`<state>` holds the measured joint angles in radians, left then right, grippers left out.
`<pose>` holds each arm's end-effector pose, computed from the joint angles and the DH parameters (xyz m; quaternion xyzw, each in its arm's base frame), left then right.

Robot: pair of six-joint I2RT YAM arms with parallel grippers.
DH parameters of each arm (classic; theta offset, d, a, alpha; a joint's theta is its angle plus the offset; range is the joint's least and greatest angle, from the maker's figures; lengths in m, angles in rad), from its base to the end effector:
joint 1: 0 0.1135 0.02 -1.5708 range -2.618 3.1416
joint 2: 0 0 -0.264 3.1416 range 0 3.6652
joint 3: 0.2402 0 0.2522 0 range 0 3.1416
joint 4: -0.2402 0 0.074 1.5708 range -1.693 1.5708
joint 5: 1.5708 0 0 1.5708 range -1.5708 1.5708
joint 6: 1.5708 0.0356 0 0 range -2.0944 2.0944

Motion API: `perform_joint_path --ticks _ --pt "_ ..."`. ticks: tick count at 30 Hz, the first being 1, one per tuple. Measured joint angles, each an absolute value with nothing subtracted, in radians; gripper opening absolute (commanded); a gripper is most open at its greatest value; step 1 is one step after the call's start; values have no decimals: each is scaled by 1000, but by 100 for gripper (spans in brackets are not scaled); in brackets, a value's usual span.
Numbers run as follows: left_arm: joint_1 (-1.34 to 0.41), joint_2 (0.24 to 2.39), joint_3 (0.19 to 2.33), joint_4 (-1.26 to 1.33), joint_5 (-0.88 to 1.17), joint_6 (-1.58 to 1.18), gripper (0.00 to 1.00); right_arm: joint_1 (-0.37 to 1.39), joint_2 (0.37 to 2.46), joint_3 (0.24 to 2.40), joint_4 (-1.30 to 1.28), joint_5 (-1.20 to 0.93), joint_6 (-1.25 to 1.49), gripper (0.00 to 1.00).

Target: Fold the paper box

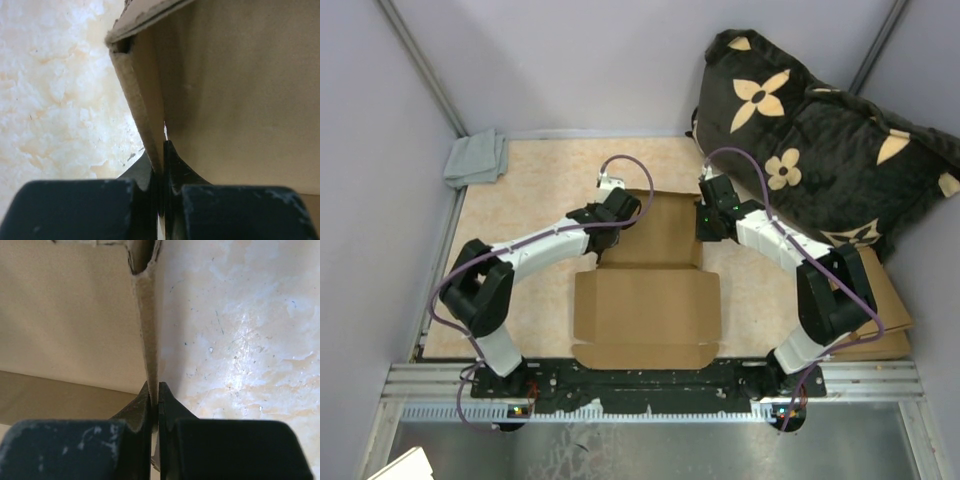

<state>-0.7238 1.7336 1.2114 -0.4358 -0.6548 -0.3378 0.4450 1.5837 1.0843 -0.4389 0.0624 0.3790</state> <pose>0.2870 -0.2247 0.2202 0.0780 0.9046 0.1198 0.4015 0.3006 0.1409 0.2245 -0.0216 0.9497 0.0973 0.2967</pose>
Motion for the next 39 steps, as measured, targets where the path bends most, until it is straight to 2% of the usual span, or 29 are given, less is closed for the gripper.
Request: perform_joint_path --ticks 2,6,8,10,13,20,32,39 --pt "-728 1733 1209 -455 -666 -360 4 448 1584 1084 -442 60 383 0" --pt "-725 1693 1180 -455 -649 -381 33 453 1584 1084 -443 58 390 4" --pt "-723 1664 1168 -459 -632 -382 43 455 1584 1084 -442 55 390 7" --pt "-724 1642 1166 -457 -608 -382 47 456 1584 1084 -441 46 394 14" --pt "-724 1610 1166 -456 -573 -382 48 458 1584 1084 -439 34 401 23" --pt "-720 1551 1151 -458 -547 -389 49 458 1584 1089 -439 26 414 35" --pt "-677 1264 1064 -499 -560 -396 49 440 1584 1168 -479 68 391 40" --pt "-676 1046 972 -481 -529 -359 48 395 1607 1204 -503 50 348 34"
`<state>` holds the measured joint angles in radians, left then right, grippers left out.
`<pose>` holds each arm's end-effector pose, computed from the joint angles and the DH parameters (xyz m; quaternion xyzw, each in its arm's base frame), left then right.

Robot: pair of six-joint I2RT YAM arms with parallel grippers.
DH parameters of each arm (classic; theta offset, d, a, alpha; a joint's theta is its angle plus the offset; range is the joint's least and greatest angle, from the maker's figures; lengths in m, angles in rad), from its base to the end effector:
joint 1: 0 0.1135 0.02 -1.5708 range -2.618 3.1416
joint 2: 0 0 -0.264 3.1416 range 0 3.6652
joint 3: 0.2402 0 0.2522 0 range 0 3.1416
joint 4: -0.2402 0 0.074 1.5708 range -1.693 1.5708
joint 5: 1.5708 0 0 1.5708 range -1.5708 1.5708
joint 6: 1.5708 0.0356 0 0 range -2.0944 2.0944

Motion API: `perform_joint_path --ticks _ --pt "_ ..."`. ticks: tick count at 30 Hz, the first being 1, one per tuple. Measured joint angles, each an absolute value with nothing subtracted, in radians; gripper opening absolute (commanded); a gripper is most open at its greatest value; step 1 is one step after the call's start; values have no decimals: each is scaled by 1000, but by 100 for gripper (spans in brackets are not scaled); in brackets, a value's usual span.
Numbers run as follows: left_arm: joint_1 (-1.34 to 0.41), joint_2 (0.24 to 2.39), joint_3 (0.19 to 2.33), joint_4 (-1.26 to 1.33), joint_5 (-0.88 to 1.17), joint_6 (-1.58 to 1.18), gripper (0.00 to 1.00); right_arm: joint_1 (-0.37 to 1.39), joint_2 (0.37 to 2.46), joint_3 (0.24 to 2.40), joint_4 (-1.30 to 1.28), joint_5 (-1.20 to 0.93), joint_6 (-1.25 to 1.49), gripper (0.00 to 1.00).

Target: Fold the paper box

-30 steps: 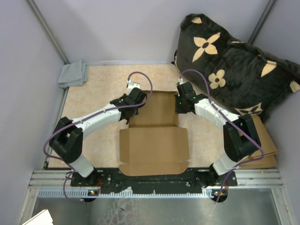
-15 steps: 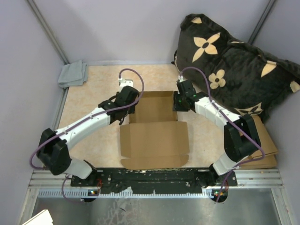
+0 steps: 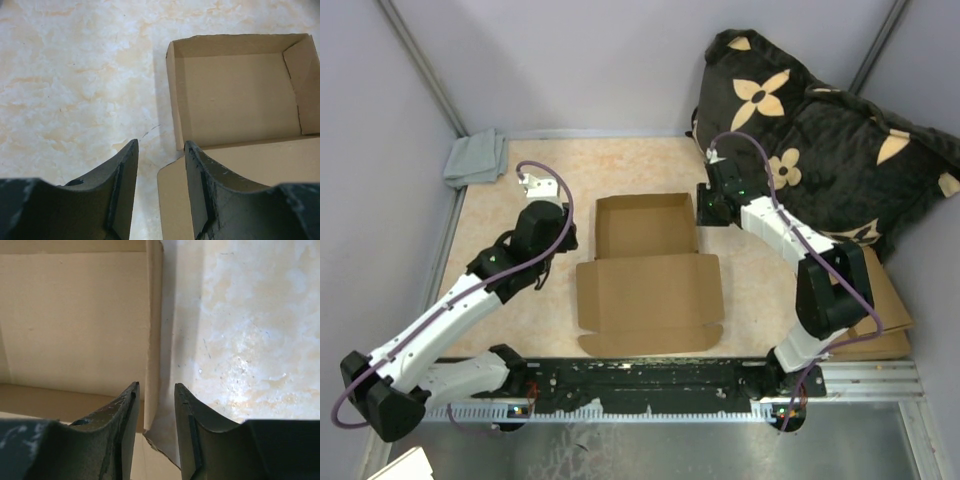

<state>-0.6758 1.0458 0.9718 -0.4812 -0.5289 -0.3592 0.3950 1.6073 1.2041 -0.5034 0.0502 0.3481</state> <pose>0.1871 -0.1270 0.3285 0.0075 0.8529 -0.0337 0.5209 0.3201 0.1315 0.2501 -0.0140 0.9450 0.0962 0.3123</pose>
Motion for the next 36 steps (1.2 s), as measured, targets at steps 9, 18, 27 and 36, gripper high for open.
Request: perform_joint_path --ticks 9,18,27,36 --pt "-676 933 855 -472 -503 -323 48 392 1686 1227 -494 -11 317 34" --pt "-676 851 780 -472 -506 -315 47 392 1780 1266 -495 -13 326 7" --pt "-676 838 759 -469 -515 -313 47 391 1739 1166 -398 -33 555 8" --pt "-676 824 742 -451 -516 -313 47 609 1295 852 -319 -85 916 57"
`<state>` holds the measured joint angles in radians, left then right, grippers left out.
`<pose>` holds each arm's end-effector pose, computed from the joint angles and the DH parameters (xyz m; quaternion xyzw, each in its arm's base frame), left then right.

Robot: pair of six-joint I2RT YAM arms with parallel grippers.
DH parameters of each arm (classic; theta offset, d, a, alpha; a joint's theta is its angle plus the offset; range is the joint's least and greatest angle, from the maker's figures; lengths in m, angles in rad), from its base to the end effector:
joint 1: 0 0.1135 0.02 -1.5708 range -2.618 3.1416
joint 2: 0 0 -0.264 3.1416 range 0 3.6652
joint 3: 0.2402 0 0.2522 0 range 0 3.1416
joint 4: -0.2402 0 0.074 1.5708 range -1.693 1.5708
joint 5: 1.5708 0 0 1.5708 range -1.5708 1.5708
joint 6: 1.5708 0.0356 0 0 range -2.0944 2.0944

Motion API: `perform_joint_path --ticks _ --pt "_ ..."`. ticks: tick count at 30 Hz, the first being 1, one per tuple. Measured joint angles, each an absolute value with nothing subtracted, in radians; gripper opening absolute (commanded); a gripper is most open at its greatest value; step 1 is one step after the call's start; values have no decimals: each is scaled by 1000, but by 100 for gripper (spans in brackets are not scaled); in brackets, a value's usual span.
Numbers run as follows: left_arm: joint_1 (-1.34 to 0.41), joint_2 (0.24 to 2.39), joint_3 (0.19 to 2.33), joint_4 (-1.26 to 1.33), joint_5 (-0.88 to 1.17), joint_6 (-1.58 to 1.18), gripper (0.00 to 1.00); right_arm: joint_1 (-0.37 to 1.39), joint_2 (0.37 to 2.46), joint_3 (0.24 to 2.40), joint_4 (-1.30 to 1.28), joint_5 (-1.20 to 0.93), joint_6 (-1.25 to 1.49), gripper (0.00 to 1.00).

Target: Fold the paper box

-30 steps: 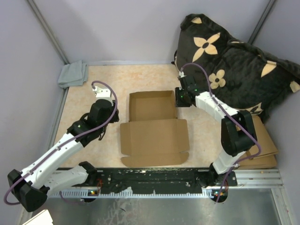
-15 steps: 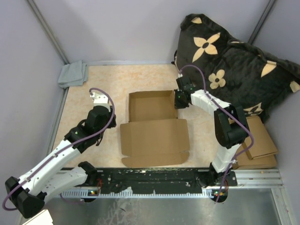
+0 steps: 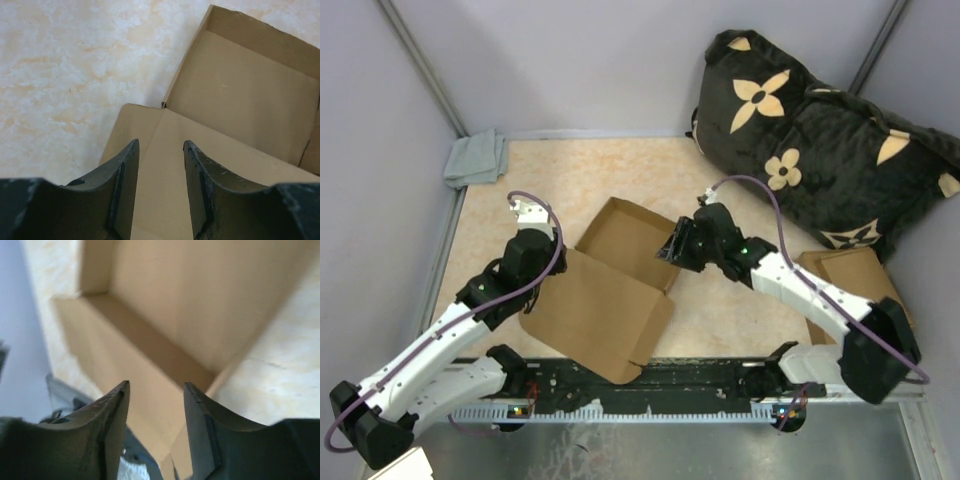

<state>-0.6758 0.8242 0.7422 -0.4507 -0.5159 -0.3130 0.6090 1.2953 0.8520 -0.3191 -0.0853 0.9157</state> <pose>0.1516 -0.0990 0.2937 0.0270 0.8486 -0.0326 0.5273 0.2233 0.1594 0.2411 0.1237 0.9104 0.2997 0.2571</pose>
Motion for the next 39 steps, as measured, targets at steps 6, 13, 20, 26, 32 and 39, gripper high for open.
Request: perform_joint_path --ticks 6,13,20,26,32,39 --pt "-676 807 736 -446 -515 -313 47 684 1164 921 -342 -72 773 88" --pt "-672 799 736 -441 -513 -313 46 627 1472 1182 -287 88 319 81" --pt "-672 740 707 -443 -525 -313 46 582 1909 1488 -342 88 64 81" --pt "-672 731 705 -442 -531 -313 45 582 2035 1613 -417 37 -34 77" --pt "-672 743 704 -442 -531 -313 45 582 2092 1696 -450 6 -41 71" --pt "-672 748 704 -442 -530 -313 45 579 2138 1696 -483 -9 17 60"
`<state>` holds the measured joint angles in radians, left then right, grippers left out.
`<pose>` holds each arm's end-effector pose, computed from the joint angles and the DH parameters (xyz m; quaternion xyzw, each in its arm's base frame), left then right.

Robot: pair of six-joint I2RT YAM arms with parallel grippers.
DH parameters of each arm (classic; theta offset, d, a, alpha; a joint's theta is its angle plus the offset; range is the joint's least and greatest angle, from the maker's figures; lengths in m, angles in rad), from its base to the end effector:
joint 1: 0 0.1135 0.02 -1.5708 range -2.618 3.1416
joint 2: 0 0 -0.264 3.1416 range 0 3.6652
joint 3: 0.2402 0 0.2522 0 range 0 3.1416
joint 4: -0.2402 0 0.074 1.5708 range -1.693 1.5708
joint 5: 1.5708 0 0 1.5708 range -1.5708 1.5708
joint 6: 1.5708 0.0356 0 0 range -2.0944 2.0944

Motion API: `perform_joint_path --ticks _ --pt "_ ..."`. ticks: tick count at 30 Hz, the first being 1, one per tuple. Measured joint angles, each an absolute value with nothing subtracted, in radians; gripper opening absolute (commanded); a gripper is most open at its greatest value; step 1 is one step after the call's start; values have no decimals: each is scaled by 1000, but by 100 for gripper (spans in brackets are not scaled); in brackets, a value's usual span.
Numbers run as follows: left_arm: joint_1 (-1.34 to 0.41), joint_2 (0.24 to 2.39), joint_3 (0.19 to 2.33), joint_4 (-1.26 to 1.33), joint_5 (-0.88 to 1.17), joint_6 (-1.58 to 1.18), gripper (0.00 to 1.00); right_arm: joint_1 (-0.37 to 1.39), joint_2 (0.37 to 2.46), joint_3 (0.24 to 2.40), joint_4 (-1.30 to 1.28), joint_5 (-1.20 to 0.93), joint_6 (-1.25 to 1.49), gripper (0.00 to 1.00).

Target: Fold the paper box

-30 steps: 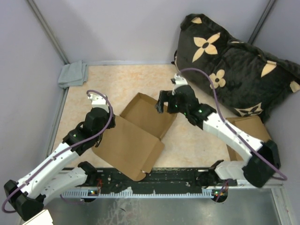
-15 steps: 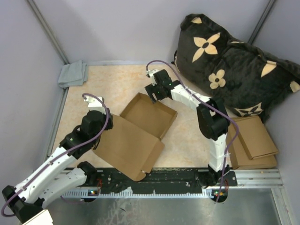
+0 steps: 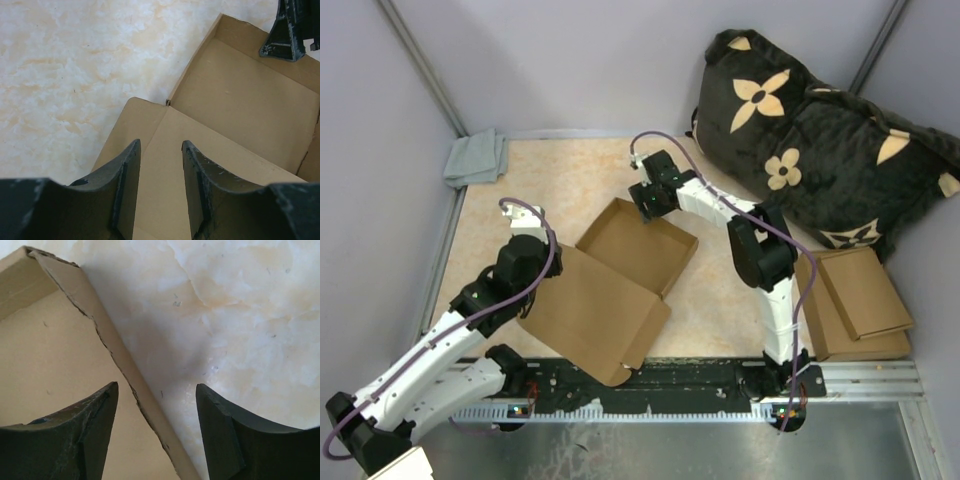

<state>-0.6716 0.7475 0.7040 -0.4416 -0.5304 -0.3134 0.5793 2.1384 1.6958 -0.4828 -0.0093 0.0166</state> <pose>0.1414 -0.0894 0.2934 0.0140 0.8372 -0.0380 0.5454 0.3972 0.2603 0.1979 -0.2647 0.9107 0.0973 0.3019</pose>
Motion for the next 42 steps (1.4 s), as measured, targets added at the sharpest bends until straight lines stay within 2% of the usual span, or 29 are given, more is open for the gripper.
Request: perform_joint_path --ticks 2,6,12,19,21,26,27,29,32,36,42 --pt "-672 751 704 -442 -530 -313 45 571 2138 1692 -490 -2 72 50" --pt "-672 752 704 -441 -530 -313 45 525 2090 1550 -428 4 211 46" --pt "-671 753 704 -440 -525 -313 45 432 1787 1145 -359 10 380 40" --pt "-671 754 704 -440 -518 -313 45 490 1475 855 -341 -24 528 31" --pt "-671 754 704 -440 -516 -314 45 529 1385 793 -326 -47 587 31" --pt "-671 754 704 -440 -515 -313 45 704 1202 677 -279 -138 718 39" --pt "-671 754 704 -440 -515 -313 45 733 1182 674 -280 -160 727 44" --pt "-670 754 704 -440 -515 -313 45 769 1154 690 -298 -186 722 63" --pt "-668 755 704 -440 -514 -313 45 769 1163 809 -432 -103 614 79" --pt "-667 755 704 -439 -514 -313 45 756 1246 1014 -479 35 388 78" --pt "-665 750 704 -438 -516 -314 45 708 1548 1254 -404 28 126 69"
